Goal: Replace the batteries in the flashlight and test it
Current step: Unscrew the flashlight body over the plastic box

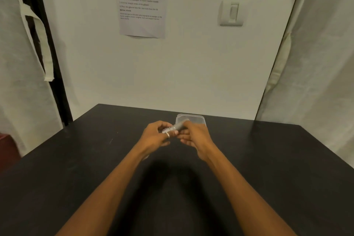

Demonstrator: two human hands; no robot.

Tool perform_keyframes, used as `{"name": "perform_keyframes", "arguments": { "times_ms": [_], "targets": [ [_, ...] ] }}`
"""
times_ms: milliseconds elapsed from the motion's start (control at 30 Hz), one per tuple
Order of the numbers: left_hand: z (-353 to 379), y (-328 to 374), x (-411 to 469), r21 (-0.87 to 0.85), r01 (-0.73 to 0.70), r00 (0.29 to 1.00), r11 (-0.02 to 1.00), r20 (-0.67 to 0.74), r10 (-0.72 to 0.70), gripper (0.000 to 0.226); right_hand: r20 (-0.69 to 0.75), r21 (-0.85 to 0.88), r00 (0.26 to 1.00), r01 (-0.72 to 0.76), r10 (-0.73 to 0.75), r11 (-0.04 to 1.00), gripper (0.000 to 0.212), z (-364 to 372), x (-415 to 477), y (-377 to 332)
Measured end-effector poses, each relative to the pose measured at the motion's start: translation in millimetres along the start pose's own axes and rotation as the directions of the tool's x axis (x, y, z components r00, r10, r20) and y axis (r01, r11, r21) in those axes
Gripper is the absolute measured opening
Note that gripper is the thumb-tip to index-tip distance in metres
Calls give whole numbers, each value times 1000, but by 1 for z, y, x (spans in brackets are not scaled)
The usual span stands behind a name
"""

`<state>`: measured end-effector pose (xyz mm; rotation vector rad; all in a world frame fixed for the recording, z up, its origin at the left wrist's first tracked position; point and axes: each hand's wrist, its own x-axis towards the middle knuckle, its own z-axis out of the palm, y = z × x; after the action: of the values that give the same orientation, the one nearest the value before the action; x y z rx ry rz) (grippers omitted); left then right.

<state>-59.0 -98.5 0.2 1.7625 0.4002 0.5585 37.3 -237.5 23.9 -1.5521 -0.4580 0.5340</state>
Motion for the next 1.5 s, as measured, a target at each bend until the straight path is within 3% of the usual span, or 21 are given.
{"name": "perform_keyframes", "arguments": {
  "times_ms": [100,267,500,900,1333,1500],
  "targets": [
    [8,-7,-3,-39,24,999,999,26,-23,34,-27,55,997,-65,67,996,29,-11,-5,16],
    [17,-18,-1,-163,57,998,985,-12,-60,35,-160,6,984,-80,80,997,40,-22,1,32],
    [22,-40,6,-281,105,992,954,-43,-121,37,-143,-13,989,-42,40,999,35,-30,15,53],
    [25,-46,3,-176,68,996,982,-41,-76,34,-169,-54,984,43,-52,998,37,-33,17,69],
    [24,-42,0,-257,61,995,964,-58,-79,30,-36,35,979,200,-199,979,18,-38,10,70],
    [22,-43,0,-260,53,995,964,-62,-72,30,42,81,970,236,-240,968,25,-44,10,71]
  ]
}}
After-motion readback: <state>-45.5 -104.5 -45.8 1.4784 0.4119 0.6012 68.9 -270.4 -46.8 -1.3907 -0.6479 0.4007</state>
